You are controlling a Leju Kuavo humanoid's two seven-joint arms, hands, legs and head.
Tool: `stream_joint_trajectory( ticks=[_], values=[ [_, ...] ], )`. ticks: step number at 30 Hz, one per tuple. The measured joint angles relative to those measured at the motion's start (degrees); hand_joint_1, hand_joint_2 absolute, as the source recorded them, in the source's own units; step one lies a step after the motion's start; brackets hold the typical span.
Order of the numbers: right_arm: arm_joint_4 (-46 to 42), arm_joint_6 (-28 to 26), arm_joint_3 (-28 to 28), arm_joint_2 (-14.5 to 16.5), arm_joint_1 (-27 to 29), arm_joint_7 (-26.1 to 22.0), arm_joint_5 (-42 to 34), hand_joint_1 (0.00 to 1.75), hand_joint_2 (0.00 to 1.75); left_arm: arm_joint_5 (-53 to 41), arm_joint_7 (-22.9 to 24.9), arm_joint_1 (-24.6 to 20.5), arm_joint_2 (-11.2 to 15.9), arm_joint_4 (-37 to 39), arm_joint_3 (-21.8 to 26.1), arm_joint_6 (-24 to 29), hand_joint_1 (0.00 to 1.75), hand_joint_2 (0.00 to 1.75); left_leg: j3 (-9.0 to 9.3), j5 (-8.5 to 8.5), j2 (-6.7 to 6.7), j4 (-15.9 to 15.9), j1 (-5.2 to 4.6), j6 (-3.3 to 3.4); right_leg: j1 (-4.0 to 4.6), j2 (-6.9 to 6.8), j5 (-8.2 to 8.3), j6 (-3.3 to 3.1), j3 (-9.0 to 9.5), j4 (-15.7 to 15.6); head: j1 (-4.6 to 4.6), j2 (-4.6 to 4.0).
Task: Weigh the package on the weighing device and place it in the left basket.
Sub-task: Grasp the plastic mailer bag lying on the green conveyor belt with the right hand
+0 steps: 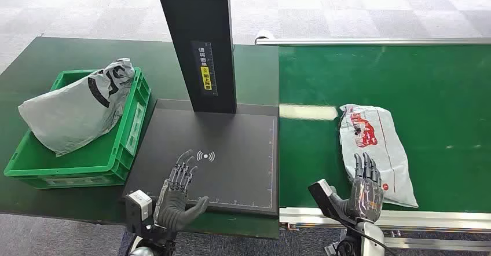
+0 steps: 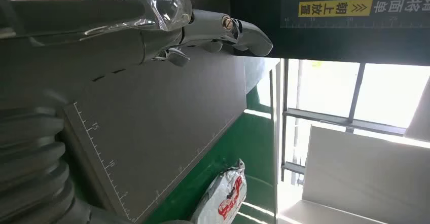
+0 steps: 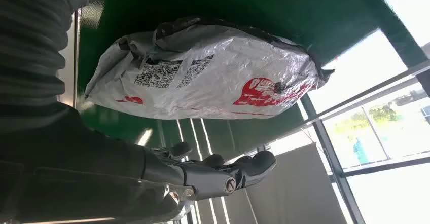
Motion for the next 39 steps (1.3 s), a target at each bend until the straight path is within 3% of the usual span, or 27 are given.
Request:
stream_joint_trajectory(
  ticks=[13,39],
  values=[
    [5.2,-2.2,-1.8,-1.7,0.5,1.2,-1.7,0.0,1.75,0.1,0.6,0.0,0.0,0.0,0.0,0.0,0.0,1.75,-0.02,-0.01,0.01,0.0,0.0,0.0,0.0,0.0,0.0,0.0,-0.02,0.0,0.0,0.0],
    [12.5,-3.5,-3.0,-1.8,-1.9,0.8,1.1,0.0,1.75,-0.1,1.5,0.8,0.0,-0.2,0.0,-0.1,0.0,1.75,-0.02,0.0,0.01,0.0,0.0,0.0,0.0,0.0,0.0,0.0,-0.01,0.0,0.0,0.0]
  ],
)
